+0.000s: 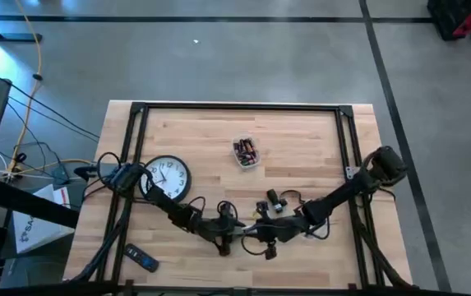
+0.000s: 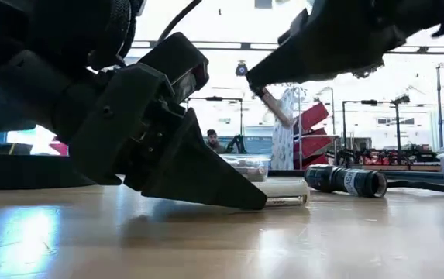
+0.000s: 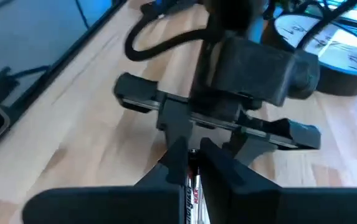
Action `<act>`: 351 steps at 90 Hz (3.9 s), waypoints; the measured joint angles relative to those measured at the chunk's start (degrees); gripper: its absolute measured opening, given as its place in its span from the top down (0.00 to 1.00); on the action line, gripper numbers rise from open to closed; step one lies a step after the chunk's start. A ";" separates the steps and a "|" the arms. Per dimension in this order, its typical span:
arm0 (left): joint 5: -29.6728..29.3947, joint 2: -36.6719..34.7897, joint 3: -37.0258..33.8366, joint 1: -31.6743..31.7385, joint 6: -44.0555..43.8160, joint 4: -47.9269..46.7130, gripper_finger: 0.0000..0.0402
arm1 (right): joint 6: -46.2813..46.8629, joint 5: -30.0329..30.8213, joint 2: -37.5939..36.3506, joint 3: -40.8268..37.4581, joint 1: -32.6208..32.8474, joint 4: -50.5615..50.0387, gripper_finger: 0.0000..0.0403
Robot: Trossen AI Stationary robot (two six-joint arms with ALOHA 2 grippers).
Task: Insert battery
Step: Insert the silver battery into the battery holder
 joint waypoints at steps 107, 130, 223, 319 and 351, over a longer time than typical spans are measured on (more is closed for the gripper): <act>-2.07 0.09 -0.12 -0.42 -1.42 0.72 0.74 | 7.65 13.70 10.57 -0.02 1.75 9.88 0.99; -2.23 0.07 -0.13 -0.38 -1.42 0.68 0.83 | 12.12 13.13 10.53 0.00 0.98 7.04 0.99; -3.96 0.09 -0.05 -0.49 -1.40 0.60 0.84 | 6.31 -6.05 7.06 22.60 -4.85 -39.89 0.82; -3.65 0.07 -0.07 -0.66 -1.42 0.59 0.84 | 7.31 -12.52 10.53 22.97 -7.29 -42.56 0.97; -3.93 0.07 -0.07 -0.73 -1.42 0.57 0.84 | 7.43 -6.33 7.81 22.84 -5.57 -40.57 1.00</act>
